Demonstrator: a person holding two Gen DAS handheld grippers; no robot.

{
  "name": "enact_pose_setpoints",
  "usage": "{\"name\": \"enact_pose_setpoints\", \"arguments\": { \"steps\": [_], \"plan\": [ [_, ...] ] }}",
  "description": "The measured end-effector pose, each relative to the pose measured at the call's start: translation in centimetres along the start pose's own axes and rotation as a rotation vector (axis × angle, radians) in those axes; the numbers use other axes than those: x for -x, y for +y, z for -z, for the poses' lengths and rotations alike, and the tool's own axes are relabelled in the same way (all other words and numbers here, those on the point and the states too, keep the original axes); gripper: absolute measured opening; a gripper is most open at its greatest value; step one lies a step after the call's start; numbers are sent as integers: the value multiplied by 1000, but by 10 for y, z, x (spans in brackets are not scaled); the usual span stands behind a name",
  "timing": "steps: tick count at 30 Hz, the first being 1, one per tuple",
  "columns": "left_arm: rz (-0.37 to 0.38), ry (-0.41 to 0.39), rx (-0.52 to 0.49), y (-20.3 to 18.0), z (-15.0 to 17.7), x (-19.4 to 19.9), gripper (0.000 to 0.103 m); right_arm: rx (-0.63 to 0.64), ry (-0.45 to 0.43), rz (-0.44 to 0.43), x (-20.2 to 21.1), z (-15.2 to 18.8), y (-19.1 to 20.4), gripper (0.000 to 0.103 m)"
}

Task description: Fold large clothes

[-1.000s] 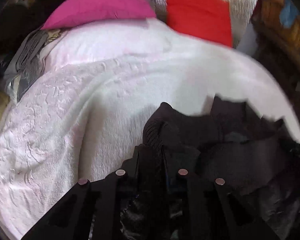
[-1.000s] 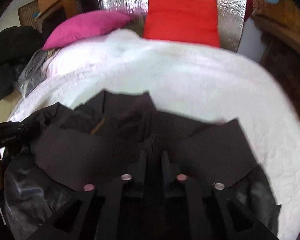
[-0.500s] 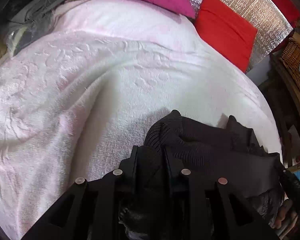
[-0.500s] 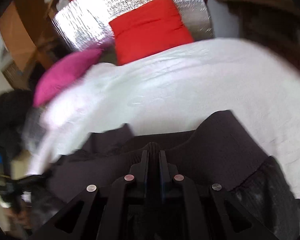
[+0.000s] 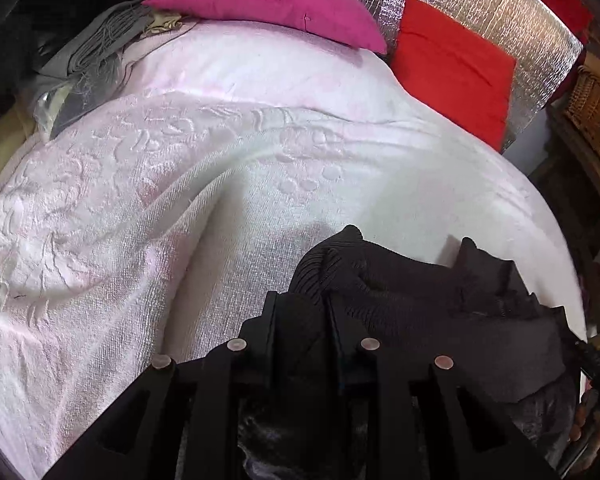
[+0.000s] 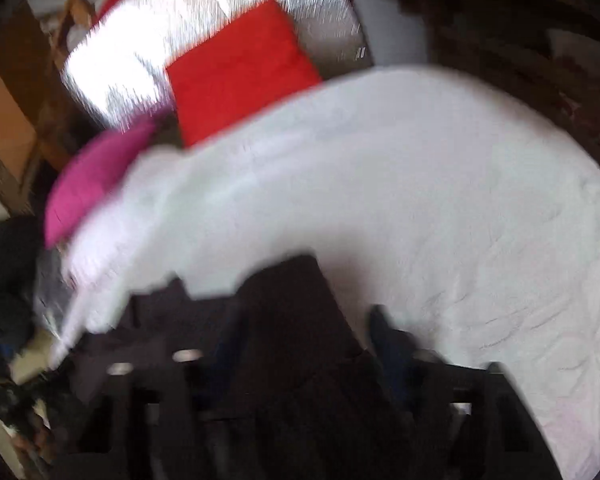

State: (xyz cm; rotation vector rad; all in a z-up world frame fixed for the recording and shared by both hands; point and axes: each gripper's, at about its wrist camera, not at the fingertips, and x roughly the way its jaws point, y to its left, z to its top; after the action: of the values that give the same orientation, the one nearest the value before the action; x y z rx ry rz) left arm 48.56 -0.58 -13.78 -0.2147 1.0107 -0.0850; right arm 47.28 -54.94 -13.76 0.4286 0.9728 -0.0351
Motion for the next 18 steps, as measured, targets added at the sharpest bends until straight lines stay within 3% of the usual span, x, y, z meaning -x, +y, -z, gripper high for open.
{"name": "enact_pose_setpoints", "arguments": {
  "steps": [2, 6, 8, 10, 12, 13, 15, 16, 18],
  "plan": [
    [15, -17, 22, 2, -2, 3, 23, 71, 1, 84, -8, 4, 13, 19],
    [63, -56, 59, 6, -6, 15, 23, 46, -131, 112, 28, -4, 17, 15],
    [33, -38, 50, 4, -5, 5, 23, 30, -190, 106, 43, -6, 18, 15],
    [-7, 23, 31, 2, -1, -16, 25, 16, -169, 129, 30, -3, 15, 15],
    [-30, 50, 25, 2, 2, -29, 28, -38, -57, 144, -4, 4, -1, 15],
    [-34, 43, 18, 1, 2, -26, 30, -91, -15, 105, -12, 6, -10, 19],
    [-47, 26, 11, 1, 0, -18, 38, -154, -57, 13, 4, 2, -18, 25],
    [-65, 18, 15, 3, 0, -13, 44, -174, -76, -13, 12, 1, -21, 33],
    [-83, 0, 20, 7, 0, -1, 45, -195, -114, -20, 30, 1, -23, 65]
  ]
}}
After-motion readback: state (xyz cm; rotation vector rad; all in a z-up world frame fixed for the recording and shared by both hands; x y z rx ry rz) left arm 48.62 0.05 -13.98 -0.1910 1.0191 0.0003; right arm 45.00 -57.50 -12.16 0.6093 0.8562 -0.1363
